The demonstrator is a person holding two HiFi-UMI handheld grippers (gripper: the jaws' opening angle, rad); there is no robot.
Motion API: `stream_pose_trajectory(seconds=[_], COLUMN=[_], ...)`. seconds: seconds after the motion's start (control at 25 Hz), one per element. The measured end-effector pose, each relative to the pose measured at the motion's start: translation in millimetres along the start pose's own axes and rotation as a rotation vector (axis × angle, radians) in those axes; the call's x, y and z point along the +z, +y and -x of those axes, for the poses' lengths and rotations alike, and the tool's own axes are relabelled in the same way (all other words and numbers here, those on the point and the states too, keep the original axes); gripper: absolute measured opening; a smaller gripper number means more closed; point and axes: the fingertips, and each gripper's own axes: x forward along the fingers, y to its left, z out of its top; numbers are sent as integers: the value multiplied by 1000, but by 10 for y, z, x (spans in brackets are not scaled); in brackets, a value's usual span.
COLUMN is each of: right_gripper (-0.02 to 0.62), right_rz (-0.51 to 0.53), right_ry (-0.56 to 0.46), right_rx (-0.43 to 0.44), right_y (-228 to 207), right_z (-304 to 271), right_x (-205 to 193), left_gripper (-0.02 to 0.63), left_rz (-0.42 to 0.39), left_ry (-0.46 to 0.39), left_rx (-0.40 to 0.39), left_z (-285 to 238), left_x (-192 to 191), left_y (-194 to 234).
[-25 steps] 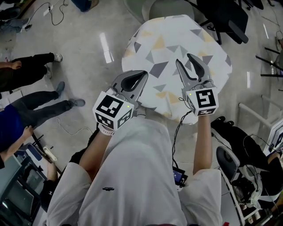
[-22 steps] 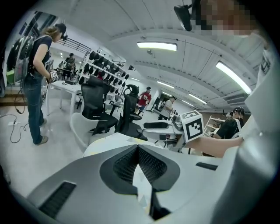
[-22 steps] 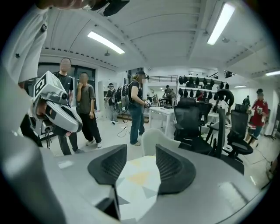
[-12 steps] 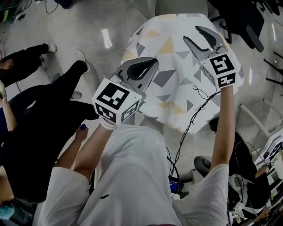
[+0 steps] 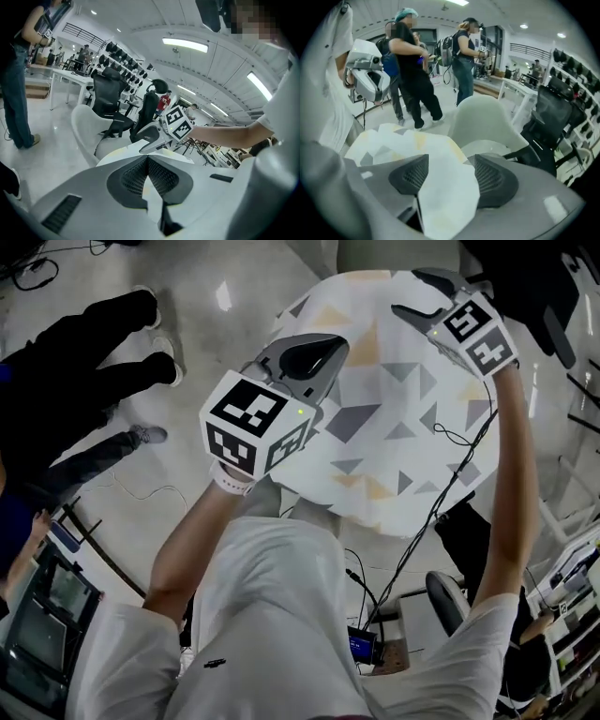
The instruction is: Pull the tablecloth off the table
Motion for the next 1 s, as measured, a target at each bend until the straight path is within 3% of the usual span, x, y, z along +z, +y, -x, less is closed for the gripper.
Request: stream_pose_trajectory(seconds=[0.12,0.24,0.44,0.72,0.88,1.0], right_gripper=[319,324,337,377,302,220], right_rz=[77,85,106,132,183,259], right_ry=[84,132,207,479,485,447], right_rx=[96,215,281,440,431,359], right_y=[-80,-105,-249,-262,-210,-223], right_z=[-188,-309,-515,-572,-529,-455], right_x=[-98,-180,-378,-746,-722,-680], left_gripper=[8,8,8,8,8,8], left_rz=[-7,-10,-19,12,22,20], left_ry=[6,14,33,32,25,14], left_rx=[2,2,-3,17,26,27], left_z=[-48,-71,-80,1,80,109], left_x=[-11,-52,-137,-280,-318,-313], left_y=[21,21,6,40,16,-20])
